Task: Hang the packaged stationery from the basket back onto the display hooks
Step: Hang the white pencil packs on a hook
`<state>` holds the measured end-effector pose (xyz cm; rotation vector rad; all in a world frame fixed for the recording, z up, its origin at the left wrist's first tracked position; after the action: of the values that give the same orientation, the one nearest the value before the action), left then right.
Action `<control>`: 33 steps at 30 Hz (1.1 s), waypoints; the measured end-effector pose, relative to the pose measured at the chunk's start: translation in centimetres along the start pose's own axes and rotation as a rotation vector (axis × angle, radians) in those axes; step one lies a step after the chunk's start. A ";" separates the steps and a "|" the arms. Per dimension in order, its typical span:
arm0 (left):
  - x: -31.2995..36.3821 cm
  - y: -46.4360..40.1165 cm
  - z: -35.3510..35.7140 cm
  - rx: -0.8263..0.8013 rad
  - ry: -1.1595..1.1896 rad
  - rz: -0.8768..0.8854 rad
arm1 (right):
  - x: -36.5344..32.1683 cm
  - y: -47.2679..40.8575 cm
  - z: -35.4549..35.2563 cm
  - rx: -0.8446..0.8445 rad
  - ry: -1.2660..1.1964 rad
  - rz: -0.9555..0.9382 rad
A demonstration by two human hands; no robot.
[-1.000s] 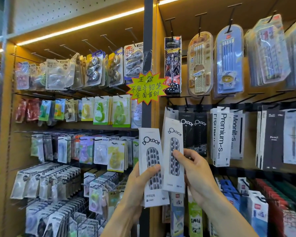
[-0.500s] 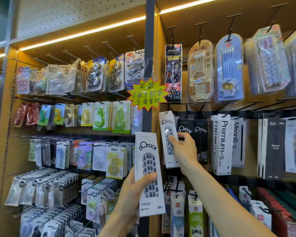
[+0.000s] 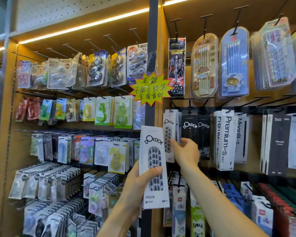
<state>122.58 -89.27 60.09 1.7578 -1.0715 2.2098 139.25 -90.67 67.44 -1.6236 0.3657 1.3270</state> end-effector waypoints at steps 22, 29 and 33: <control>0.6 -0.5 0.7 0.150 0.001 0.037 | -1.6 0.3 -1.6 -0.210 -0.413 -0.097; 1.2 -0.5 0.2 0.170 -0.029 0.044 | -0.4 -3.0 0.8 -0.146 -0.303 -0.082; 1.7 -0.3 0.3 0.181 -0.028 0.043 | 0.4 -3.8 1.4 -0.071 -0.284 -0.071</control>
<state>122.41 -89.72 61.74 1.8571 -0.9499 2.3835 141.30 -87.55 69.04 -1.4648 0.0896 1.5057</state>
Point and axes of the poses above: each hand's wrist, its own y-axis away from the middle knuckle, its own z-axis out of the palm, x = y × z, the point moved 1 cm from there along -y, towards the middle knuckle, and after that the axes turned 9 degrees about -y, right-handed, at the moved point
